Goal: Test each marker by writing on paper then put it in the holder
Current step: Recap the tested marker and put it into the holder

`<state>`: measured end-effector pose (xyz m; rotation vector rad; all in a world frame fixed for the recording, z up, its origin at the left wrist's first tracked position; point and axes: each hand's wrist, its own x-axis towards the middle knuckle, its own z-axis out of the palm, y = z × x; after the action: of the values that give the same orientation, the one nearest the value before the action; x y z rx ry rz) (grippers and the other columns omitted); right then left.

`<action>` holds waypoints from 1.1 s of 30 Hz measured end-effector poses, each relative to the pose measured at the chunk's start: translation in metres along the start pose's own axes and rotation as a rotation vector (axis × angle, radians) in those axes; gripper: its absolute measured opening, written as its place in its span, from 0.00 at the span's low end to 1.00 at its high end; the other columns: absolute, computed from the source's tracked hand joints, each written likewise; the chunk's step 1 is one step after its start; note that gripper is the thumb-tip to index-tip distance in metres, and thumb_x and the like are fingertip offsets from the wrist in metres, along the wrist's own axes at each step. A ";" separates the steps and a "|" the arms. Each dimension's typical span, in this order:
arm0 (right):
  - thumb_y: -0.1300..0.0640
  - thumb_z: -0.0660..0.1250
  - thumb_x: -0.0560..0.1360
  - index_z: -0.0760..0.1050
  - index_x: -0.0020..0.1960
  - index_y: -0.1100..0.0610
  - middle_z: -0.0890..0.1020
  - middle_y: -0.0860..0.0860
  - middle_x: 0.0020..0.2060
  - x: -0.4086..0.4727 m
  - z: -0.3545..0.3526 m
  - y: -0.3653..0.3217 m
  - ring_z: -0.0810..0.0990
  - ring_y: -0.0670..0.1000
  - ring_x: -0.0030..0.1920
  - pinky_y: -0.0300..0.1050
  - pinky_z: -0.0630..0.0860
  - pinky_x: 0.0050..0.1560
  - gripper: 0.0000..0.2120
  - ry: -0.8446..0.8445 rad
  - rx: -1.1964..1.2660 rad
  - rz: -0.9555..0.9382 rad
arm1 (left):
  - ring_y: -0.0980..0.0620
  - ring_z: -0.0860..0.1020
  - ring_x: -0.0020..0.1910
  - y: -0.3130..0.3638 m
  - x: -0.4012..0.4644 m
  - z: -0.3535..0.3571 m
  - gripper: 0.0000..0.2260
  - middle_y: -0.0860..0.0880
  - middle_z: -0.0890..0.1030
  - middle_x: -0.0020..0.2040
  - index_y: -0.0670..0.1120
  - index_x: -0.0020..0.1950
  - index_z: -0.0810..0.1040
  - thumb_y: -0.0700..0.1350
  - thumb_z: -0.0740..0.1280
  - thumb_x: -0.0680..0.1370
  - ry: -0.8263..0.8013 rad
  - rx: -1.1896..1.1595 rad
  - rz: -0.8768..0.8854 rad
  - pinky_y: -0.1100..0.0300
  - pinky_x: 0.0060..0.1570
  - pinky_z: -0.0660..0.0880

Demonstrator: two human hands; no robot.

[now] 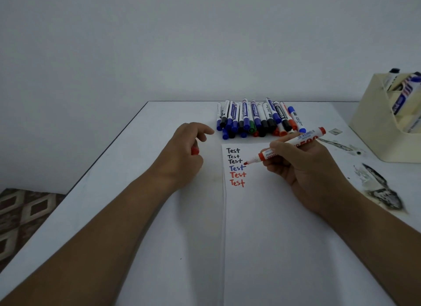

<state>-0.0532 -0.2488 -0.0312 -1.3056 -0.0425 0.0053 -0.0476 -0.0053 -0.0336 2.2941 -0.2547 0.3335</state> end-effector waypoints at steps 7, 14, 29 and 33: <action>0.64 0.67 0.78 0.78 0.45 0.61 0.85 0.59 0.37 -0.002 0.001 -0.001 0.84 0.54 0.36 0.42 0.82 0.36 0.03 0.004 0.025 0.002 | 0.58 0.80 0.44 0.000 0.002 0.002 0.10 0.55 0.81 0.48 0.54 0.55 0.78 0.39 0.65 0.81 -0.004 0.007 -0.008 0.65 0.47 0.77; 0.62 0.69 0.75 0.79 0.46 0.59 0.86 0.59 0.39 -0.002 0.002 -0.005 0.85 0.55 0.38 0.44 0.84 0.39 0.01 -0.012 0.063 0.005 | 0.58 0.81 0.53 0.008 -0.001 0.002 0.11 0.59 0.84 0.54 0.61 0.59 0.73 0.46 0.66 0.81 -0.075 -0.077 -0.074 0.54 0.59 0.77; 0.57 0.79 0.58 0.81 0.48 0.59 0.85 0.65 0.48 -0.009 -0.004 -0.007 0.85 0.65 0.51 0.47 0.84 0.47 0.19 -0.175 0.138 -0.043 | 0.57 0.79 0.38 0.020 0.000 0.002 0.16 0.54 0.85 0.44 0.45 0.53 0.77 0.53 0.71 0.70 0.081 -0.601 -0.174 0.59 0.40 0.78; 0.59 0.77 0.59 0.82 0.45 0.57 0.85 0.65 0.48 -0.012 0.000 -0.011 0.86 0.63 0.51 0.46 0.84 0.47 0.15 -0.180 0.113 -0.063 | 0.52 0.77 0.35 0.023 -0.001 0.003 0.15 0.48 0.83 0.41 0.44 0.53 0.79 0.47 0.71 0.68 0.065 -0.796 -0.239 0.59 0.38 0.79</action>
<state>-0.0659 -0.2520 -0.0214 -1.1879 -0.2342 0.0705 -0.0550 -0.0228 -0.0201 1.5030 -0.0557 0.1418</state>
